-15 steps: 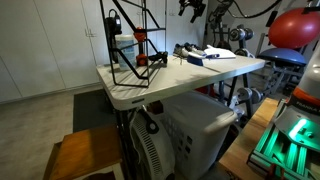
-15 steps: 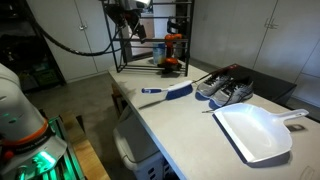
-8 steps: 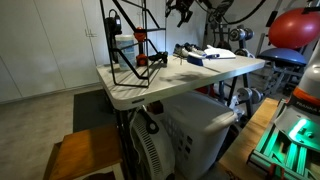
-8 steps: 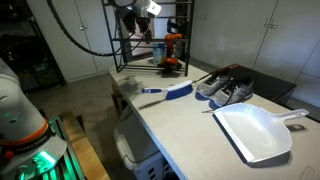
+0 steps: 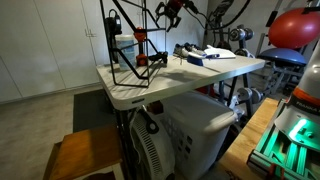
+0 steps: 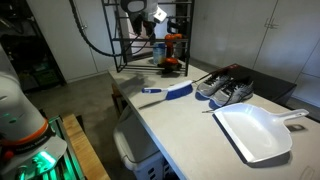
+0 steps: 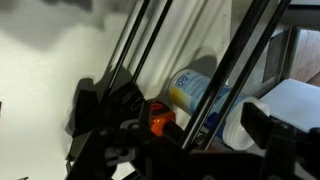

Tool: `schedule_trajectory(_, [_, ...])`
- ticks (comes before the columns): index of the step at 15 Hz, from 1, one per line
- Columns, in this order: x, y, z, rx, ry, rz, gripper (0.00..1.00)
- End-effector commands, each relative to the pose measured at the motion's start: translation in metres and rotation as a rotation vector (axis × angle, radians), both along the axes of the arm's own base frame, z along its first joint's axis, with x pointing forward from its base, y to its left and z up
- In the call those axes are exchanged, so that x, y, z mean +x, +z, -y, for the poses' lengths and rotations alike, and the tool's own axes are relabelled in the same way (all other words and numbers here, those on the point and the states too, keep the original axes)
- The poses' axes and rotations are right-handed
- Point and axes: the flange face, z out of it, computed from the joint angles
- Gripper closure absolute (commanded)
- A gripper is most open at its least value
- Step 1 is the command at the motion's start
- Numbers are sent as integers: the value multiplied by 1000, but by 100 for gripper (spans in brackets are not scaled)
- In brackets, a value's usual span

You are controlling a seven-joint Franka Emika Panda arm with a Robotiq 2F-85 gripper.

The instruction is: Move the black rack to the edge

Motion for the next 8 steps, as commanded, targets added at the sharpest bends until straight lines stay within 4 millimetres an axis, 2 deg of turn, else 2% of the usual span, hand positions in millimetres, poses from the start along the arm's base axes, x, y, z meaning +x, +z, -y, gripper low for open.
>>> schedule_trajectory(1, [17,-6,-2,28,-28,-18,42])
schedule_trajectory(8, [22,-16,5,27,-35,-42,95])
